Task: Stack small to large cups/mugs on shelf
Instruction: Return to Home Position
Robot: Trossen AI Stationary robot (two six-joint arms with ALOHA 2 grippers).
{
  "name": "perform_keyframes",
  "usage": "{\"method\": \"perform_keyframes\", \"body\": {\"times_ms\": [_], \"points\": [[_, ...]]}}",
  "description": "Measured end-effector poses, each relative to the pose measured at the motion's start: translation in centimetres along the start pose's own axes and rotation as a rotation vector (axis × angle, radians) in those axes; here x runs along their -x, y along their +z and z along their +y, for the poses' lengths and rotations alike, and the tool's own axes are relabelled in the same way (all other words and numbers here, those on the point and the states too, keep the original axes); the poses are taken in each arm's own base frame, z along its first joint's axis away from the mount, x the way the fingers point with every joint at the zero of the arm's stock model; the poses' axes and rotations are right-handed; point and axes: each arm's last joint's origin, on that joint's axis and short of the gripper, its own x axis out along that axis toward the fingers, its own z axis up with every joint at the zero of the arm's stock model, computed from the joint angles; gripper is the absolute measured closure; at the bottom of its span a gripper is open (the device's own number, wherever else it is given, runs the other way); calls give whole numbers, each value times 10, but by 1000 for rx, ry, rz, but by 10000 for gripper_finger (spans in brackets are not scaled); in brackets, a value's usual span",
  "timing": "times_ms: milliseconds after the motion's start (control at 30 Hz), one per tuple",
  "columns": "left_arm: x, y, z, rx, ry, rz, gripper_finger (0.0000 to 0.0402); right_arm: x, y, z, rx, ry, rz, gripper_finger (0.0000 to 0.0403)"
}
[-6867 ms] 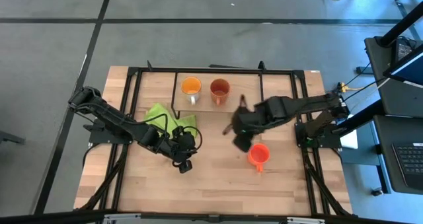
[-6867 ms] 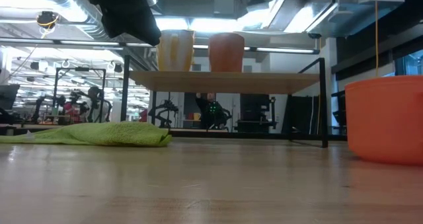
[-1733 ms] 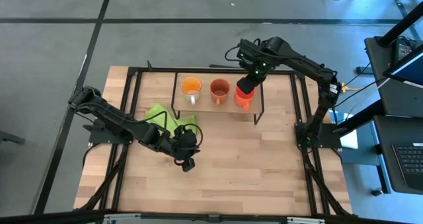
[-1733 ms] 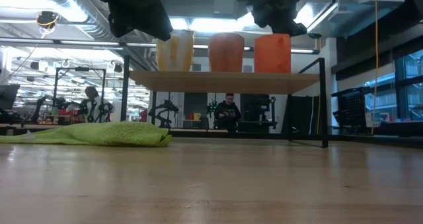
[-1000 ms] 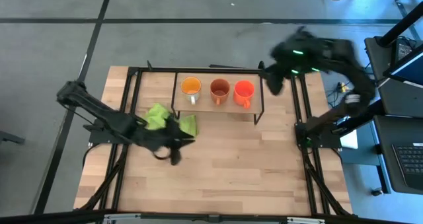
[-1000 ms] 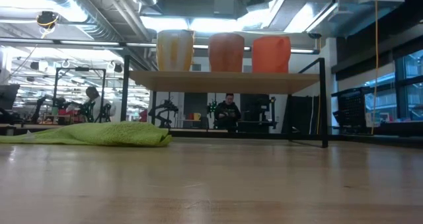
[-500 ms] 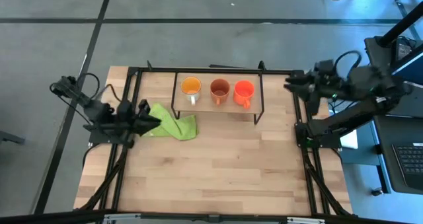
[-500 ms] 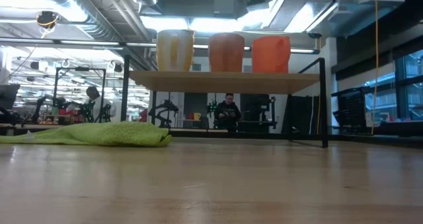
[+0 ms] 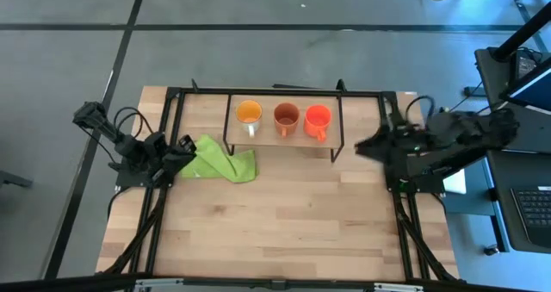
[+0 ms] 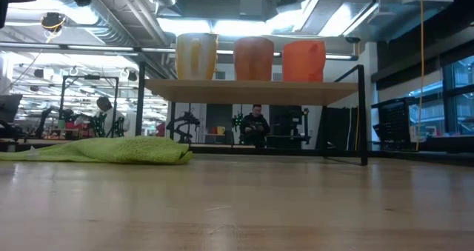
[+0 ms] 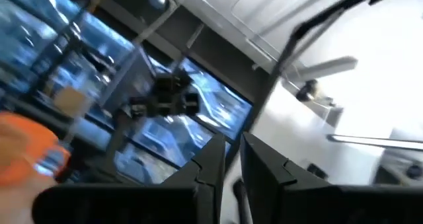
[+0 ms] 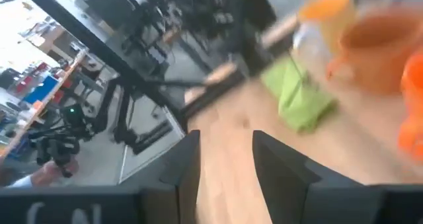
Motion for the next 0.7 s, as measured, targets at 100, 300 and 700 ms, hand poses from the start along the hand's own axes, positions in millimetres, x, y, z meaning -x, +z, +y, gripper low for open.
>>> {"method": "perform_keyframes", "body": {"times_ms": [100,300,700], "points": [[1,-4,-1,88,-63,49,358,-10,-12,-5,-64,16,86,264],[2,1,-5,62,-199,40,358,-21,-22,6,327,479,50,264],[26,-10,13,-239,-393,73,358,28,-64,-48,612,768,-308,264]]}}
